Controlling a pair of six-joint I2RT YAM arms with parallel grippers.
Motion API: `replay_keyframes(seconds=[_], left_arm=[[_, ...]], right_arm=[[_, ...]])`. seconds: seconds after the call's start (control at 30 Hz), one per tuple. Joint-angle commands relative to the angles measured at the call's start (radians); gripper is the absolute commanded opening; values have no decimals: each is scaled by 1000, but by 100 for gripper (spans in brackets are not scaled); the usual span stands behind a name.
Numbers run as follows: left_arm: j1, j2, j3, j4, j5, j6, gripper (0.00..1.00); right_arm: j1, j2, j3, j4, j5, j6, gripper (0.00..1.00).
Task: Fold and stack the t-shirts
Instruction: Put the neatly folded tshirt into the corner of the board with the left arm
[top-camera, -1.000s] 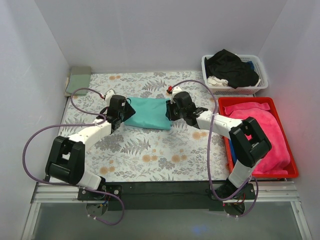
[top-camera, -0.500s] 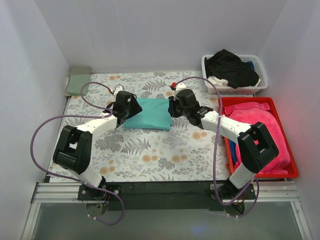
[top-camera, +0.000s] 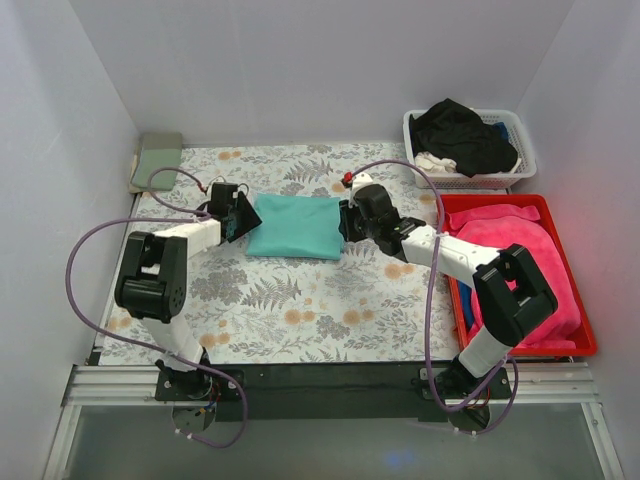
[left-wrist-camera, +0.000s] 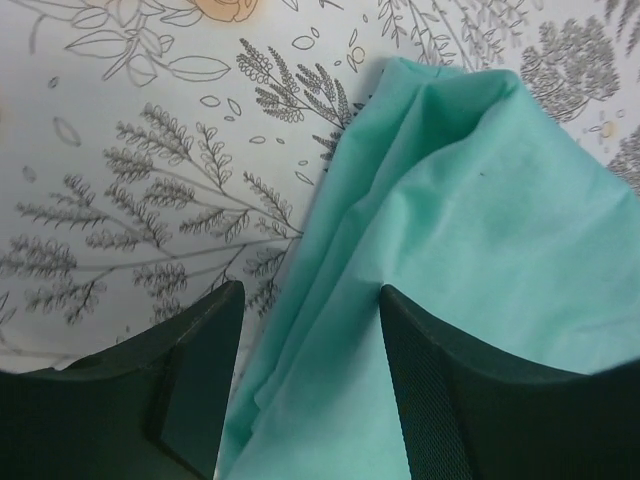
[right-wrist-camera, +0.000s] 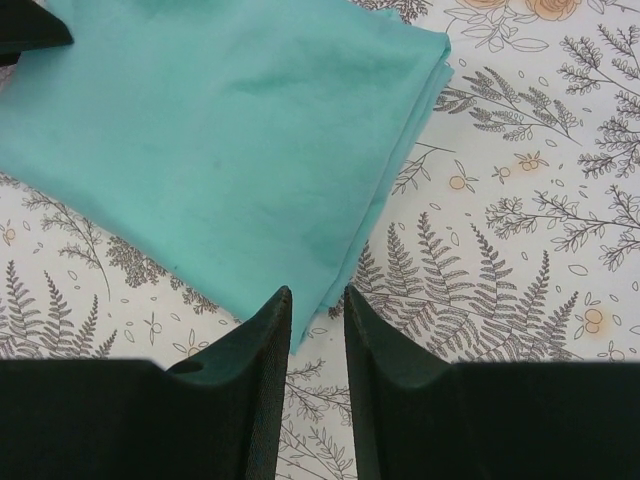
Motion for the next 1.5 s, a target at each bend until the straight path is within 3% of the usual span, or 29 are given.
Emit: replay_keyframes(seconds=[0.0,0.13,0.3,0.47,0.57,0.7,0.8,0.9,1.13,1.47], left_arm=[[27,75,96,-42,199,90,55],[74,153,145,-71,405,149,55],[113,193,184,-114,556,180,55],[113,181,197,-167,534,176,52],[113,187,204,-188,511,181,38],[114,260,242,-226,496,184,32],[114,297,237,-243,490,184,23],[114,308,234,-246,464,178,0],[113,244,257,-295,269,176,0],[108,277,584,-607,-38,287,0]], right_arm=[[1,-9,-5,3,22,4,34],[1,-11,-8,-8,34,8,34],[1,-6,-16,-16,48,14,33],[1,5,-10,-20,57,28,32],[1,9,-8,-22,62,31,31],[1,11,-13,-23,66,34,31],[1,8,-16,-23,68,34,31],[1,12,-19,-25,71,36,31],[1,9,-23,-25,71,41,30],[-1,37,3,-25,46,62,29]])
